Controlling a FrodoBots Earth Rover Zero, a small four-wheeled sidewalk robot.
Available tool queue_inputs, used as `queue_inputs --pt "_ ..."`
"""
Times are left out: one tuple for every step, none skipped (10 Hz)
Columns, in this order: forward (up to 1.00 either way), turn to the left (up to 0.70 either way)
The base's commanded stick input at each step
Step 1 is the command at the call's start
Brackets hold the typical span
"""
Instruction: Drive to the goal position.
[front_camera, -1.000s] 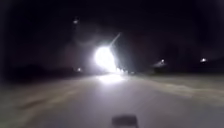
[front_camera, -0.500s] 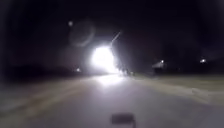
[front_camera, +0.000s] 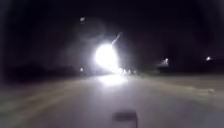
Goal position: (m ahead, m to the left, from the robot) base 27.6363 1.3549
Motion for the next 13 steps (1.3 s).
queue_inputs --pt "1.0 0.05" --pt "1.0 0.04" --pt "1.0 0.06" --pt "1.0 0.08" --pt "1.0 0.1" --pt "1.0 0.12" --pt "1.0 0.15" --pt "1.0 0.11" --pt "1.0 0.06" --pt "1.0 0.03" --pt "1.0 0.03" --pt "1.0 0.04" --pt "1.0 0.04"
